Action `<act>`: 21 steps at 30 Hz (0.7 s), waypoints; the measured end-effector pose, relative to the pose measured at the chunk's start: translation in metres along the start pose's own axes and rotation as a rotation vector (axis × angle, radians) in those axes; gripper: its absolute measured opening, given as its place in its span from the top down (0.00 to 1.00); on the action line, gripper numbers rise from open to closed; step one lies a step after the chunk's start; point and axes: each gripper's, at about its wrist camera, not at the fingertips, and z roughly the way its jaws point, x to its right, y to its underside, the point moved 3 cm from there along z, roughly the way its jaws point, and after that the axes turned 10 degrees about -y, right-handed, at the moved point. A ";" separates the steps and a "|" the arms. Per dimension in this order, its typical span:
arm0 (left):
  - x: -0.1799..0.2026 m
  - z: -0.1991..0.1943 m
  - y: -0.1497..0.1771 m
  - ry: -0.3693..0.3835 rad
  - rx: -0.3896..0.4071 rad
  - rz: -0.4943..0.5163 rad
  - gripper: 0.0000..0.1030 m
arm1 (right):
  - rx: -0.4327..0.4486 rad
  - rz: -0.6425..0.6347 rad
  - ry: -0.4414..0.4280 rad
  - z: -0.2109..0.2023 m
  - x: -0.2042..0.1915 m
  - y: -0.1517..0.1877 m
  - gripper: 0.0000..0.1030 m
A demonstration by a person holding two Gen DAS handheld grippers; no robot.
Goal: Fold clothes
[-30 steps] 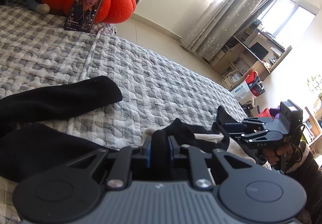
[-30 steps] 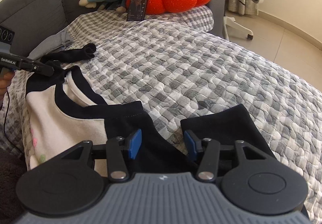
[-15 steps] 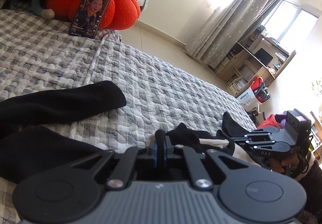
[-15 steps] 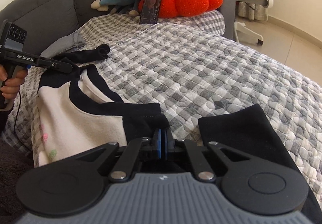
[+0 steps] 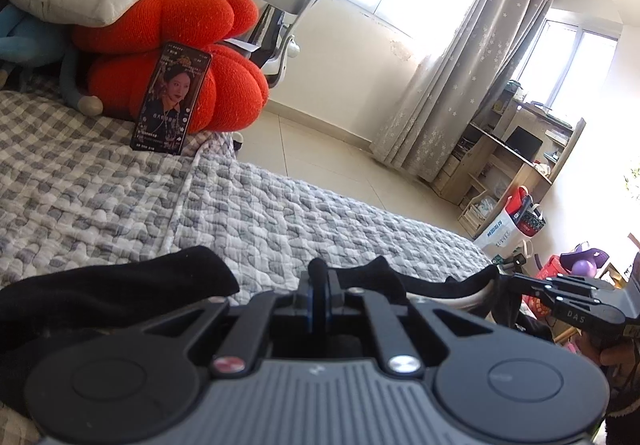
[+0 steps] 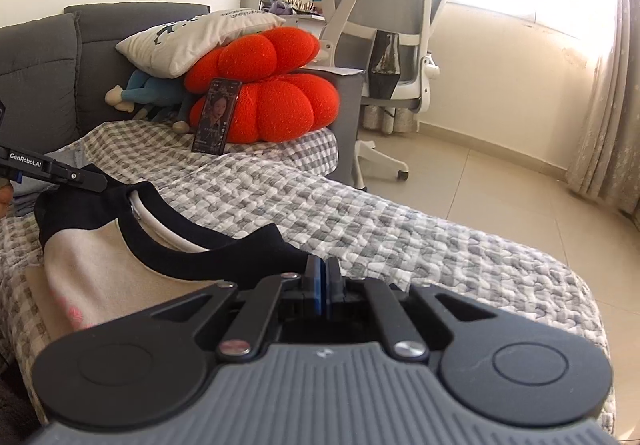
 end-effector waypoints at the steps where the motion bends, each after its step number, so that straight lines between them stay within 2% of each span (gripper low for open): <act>1: 0.003 0.002 -0.003 -0.006 0.014 0.008 0.95 | 0.008 -0.009 0.021 0.000 0.000 -0.001 0.97; 10: 0.038 0.040 -0.028 -0.083 0.139 0.139 0.95 | 0.016 -0.045 0.192 0.022 0.015 -0.007 0.97; 21: 0.050 0.114 -0.059 -0.150 0.205 0.134 0.95 | 0.015 -0.109 0.354 0.072 0.051 -0.021 0.97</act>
